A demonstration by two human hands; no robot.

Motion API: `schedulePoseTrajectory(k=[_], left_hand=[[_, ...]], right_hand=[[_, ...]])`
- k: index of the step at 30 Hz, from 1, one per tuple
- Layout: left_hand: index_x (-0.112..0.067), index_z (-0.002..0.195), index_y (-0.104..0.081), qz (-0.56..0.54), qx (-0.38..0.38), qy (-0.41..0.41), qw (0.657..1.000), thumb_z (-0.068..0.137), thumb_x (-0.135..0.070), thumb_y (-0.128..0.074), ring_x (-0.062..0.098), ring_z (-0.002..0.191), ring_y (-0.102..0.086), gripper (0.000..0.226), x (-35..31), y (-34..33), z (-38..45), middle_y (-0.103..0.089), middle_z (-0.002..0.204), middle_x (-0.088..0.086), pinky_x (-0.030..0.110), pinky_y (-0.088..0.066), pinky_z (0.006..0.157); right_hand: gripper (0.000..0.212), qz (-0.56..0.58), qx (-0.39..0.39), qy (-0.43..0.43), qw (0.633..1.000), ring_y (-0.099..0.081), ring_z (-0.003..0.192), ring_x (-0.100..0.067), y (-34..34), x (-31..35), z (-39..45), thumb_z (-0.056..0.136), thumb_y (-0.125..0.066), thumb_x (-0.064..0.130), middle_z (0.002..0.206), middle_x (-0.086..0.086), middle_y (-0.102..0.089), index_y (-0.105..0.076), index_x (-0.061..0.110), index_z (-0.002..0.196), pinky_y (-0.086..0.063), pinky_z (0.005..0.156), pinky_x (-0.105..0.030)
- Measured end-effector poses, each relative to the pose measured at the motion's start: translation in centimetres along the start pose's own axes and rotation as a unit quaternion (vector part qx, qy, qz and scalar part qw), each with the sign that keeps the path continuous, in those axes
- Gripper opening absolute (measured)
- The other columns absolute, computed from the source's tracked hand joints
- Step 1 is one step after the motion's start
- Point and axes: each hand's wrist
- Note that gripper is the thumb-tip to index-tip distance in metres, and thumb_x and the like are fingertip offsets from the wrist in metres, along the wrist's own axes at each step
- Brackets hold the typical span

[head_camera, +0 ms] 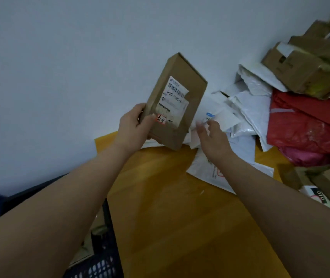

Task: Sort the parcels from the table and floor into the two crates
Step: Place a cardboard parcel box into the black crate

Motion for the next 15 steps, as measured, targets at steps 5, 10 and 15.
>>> schedulePoseTrajectory(k=[5, 10, 15], left_hand=[[-0.016, 0.112, -0.064, -0.092, 0.021, 0.04, 0.995, 0.083, -0.035, -0.045, 0.026, 0.096, -0.061, 0.039, -4.2, -1.3, -5.5, -0.066, 0.102, 0.007, 0.046, -0.057, 0.078], [-0.016, 0.118, -0.063, -0.067, 0.05, 0.014, 0.996, 0.087, -0.038, -0.04, 0.023, 0.1, -0.06, 0.045, -8.2, -3.3, -10.1, -0.067, 0.105, 0.003, 0.054, -0.05, 0.091], [-0.029, 0.114, -0.064, -0.06, 0.08, -0.004, 0.995, 0.093, -0.044, -0.042, 0.012, 0.094, -0.062, 0.034, -12.5, -4.2, -12.6, -0.068, 0.102, -0.006, 0.04, -0.055, 0.082]], right_hand=[[0.057, 0.181, -0.02, 0.045, 0.982, -0.046, 0.13, -0.021, 2.7, 0.6, -4.3, 0.1, -0.029, 0.052, 0.144, -0.003, -0.046, -0.036, 0.018, 0.146, -0.039, 0.109, -0.045], [0.043, 0.252, -0.047, 0.083, 0.963, -0.052, 0.124, -0.018, 6.7, 0.8, -7.9, 0.103, -0.034, 0.043, 0.132, 0.004, -0.053, -0.04, 0.021, 0.14, -0.045, 0.104, -0.043], [0.041, 0.216, -0.147, 0.149, 0.954, -0.058, 0.116, -0.02, 11.1, 2.2, -10.6, 0.106, -0.034, 0.029, 0.123, -0.003, -0.06, -0.045, 0.006, 0.137, -0.049, 0.096, -0.029]])
Point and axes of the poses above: each hand's wrist, its own z-axis towards the middle knuckle, its own y-axis out of the back of the hand, x = y × z
